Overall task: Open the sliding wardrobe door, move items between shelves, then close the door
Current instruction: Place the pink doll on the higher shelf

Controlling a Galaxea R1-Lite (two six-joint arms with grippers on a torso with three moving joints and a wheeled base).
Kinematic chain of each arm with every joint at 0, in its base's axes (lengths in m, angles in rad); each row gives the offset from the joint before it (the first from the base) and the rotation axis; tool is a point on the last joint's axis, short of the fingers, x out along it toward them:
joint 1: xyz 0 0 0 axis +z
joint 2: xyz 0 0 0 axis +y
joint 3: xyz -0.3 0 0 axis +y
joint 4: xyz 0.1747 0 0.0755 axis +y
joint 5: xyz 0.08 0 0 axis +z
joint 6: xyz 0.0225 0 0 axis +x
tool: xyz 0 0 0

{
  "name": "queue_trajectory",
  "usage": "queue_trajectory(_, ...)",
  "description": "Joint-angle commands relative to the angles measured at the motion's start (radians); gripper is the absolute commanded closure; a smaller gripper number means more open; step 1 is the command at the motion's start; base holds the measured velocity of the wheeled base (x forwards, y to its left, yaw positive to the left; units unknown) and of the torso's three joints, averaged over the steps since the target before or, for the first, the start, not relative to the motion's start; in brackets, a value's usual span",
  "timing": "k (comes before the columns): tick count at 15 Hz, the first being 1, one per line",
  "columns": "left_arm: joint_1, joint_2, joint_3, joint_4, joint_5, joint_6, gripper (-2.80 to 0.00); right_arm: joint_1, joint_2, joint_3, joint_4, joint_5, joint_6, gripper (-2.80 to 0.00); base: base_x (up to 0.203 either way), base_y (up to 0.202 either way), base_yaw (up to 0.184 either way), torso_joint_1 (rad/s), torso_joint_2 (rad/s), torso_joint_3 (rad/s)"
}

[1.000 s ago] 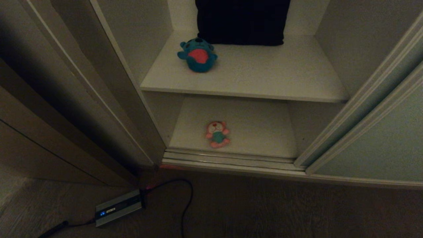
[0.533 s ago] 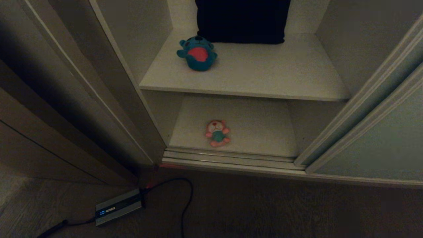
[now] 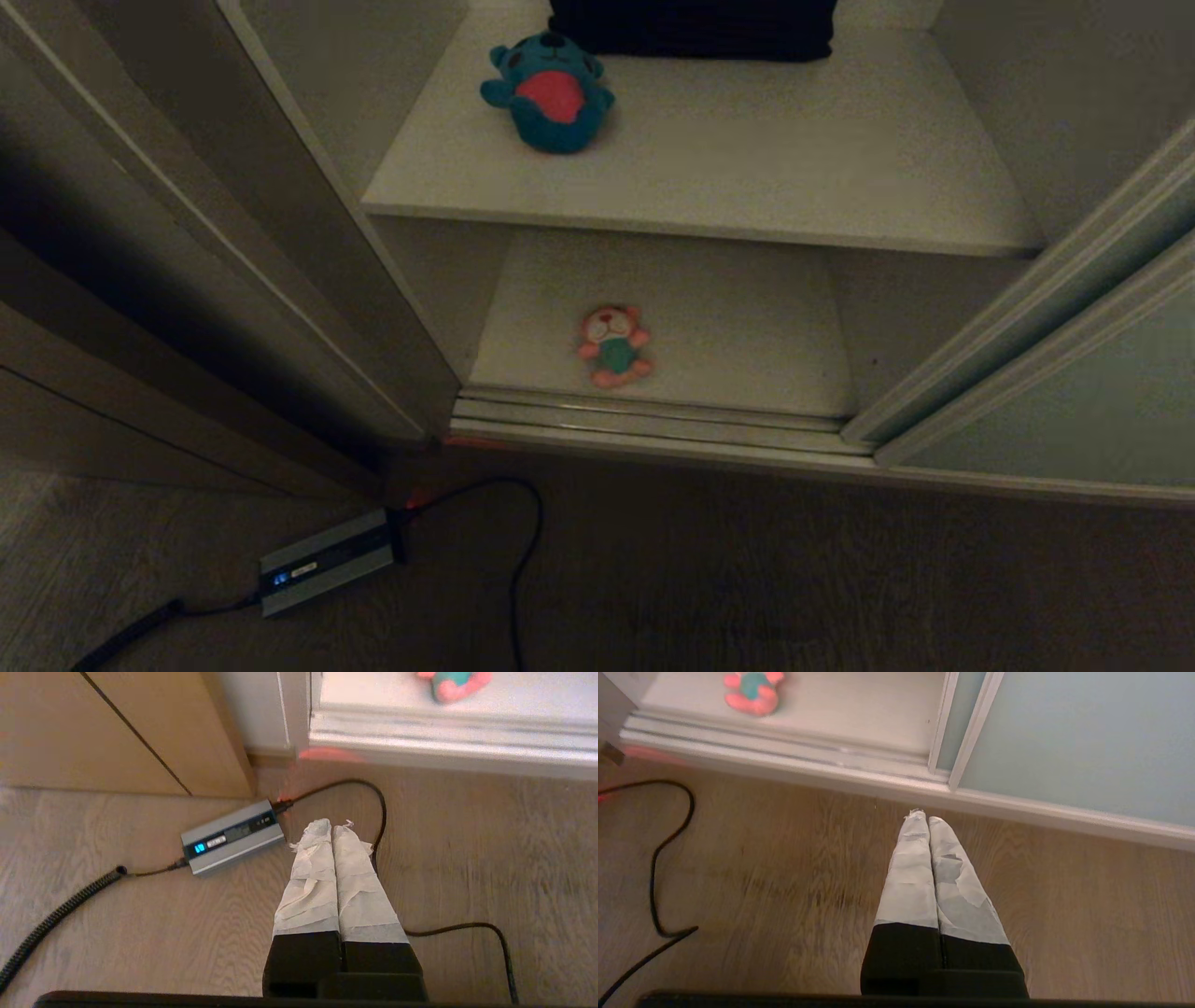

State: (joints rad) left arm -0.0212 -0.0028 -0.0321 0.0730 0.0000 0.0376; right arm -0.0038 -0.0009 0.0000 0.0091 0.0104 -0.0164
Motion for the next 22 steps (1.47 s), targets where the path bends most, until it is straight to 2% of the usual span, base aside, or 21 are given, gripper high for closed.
queue_trajectory(1,0.0,0.001,-0.002,0.002,0.0,-0.001,0.0,0.001,0.0,0.003,0.0,0.0,0.0,0.0,0.0,0.0,0.0,0.002,0.01,-0.198)
queue_trajectory(22,0.0,0.001,-0.002,0.001,0.001,-0.013,0.0,0.0,-0.001,0.003,0.0,0.0,-0.001,0.0,0.0,0.0,0.0,0.004,0.0,-0.196)
